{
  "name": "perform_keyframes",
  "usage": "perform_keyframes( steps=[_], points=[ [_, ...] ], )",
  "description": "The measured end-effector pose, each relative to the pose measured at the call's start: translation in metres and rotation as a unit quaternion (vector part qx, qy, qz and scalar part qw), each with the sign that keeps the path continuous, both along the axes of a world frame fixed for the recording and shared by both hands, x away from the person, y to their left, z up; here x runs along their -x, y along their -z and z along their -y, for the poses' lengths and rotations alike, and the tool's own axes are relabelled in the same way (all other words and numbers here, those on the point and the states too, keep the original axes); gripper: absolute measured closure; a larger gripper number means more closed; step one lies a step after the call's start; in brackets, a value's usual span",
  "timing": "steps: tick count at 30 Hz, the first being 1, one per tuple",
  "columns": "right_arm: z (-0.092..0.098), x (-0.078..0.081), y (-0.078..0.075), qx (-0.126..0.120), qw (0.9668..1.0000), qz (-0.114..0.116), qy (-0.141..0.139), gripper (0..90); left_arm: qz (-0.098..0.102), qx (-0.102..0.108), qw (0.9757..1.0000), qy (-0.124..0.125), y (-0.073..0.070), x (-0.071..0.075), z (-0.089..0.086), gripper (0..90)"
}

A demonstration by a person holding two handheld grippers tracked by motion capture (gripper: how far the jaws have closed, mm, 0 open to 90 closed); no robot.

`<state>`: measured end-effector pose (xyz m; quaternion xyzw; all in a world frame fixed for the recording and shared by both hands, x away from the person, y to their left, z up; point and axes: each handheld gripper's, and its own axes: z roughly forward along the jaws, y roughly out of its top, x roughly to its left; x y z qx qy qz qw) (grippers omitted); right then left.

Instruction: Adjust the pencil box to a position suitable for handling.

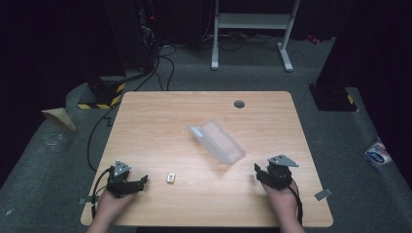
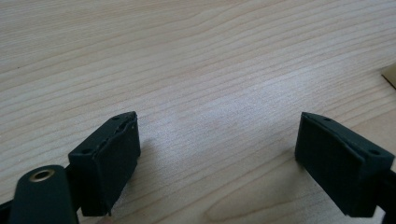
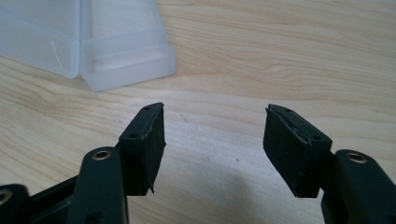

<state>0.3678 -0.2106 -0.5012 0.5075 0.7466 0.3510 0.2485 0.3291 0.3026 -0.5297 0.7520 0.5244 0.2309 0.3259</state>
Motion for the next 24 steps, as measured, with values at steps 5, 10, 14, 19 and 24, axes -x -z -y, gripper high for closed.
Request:
perform_keyframes(
  steps=[5,10,14,19,24],
  points=[
    [-0.019,-0.008,-0.006,-0.001,0.9998,0.003,-0.019,41.8,0.000,0.000,1.0000,-0.001,0.000,0.000,0.000,13.9],
    [-0.033,-0.020,-0.008,0.010,0.9995,0.009,-0.030,44.5,0.000,0.001,1.0000,-0.003,0.000,0.000,0.000,13.7],
    [-0.043,-0.031,-0.009,0.013,0.9993,0.007,-0.034,46.9,0.000,0.001,1.0000,-0.004,0.000,0.000,0.001,13.7],
    [-0.050,-0.045,-0.010,0.010,0.9995,0.004,-0.031,51.8,0.000,0.001,1.0000,-0.004,0.000,0.000,0.001,13.7],
    [-0.054,-0.059,-0.010,0.010,0.9996,-0.001,-0.028,55.8,0.000,0.001,1.0000,-0.004,0.000,0.000,0.001,13.7]
  ],
)
